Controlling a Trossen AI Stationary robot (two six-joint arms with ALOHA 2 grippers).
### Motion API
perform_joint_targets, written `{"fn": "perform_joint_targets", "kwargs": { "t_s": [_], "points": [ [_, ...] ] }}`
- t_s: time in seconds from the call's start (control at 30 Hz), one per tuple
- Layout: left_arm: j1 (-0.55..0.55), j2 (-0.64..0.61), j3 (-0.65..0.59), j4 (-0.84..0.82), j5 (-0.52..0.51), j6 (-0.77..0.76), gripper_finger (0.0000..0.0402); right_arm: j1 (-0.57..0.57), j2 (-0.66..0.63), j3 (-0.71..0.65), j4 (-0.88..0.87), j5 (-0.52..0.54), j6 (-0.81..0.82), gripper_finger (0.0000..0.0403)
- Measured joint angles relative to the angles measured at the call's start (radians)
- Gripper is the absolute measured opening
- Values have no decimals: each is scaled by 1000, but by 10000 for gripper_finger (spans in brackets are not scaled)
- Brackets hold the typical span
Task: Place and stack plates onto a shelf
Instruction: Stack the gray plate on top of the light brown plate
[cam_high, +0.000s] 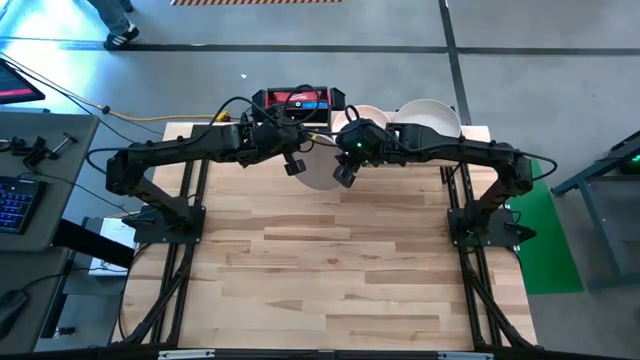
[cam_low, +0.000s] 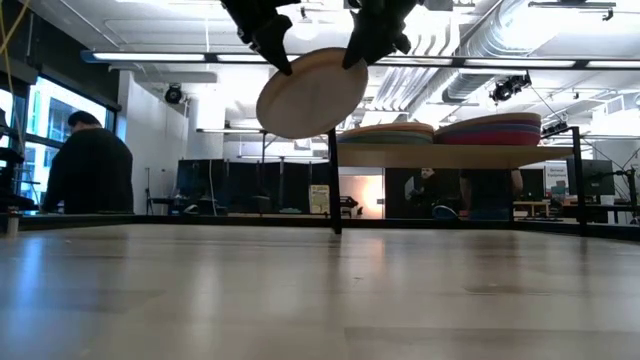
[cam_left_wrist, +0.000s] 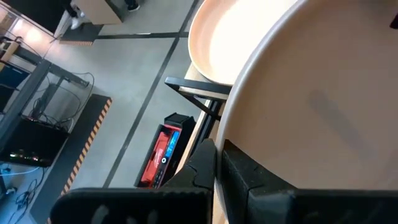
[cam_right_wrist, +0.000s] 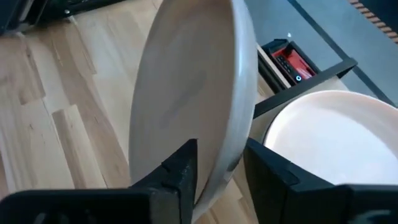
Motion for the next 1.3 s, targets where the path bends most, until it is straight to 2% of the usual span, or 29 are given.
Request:
{"fn": "perform_joint_targets", "kwargs": {
  "t_s": [0.13,0.33,0.8,1.07,1.3],
  "points": [
    [0,0,0,9,6,16,0,0,-1,0,-1,22,40,84],
    [-1,0,0,22,6,15,2,-9,-1,0,-11,48,131,10],
    [-1,-1,0,37,42,62,34,-4,-1,0,-28,19,314,2],
    [0,-1,0,41,129,45,77,-3,-1,0,-95,6,411,0],
    [0,-12,46,37,131,44,111,-3,-2,0,-110,14,471,0]
  ]
}}
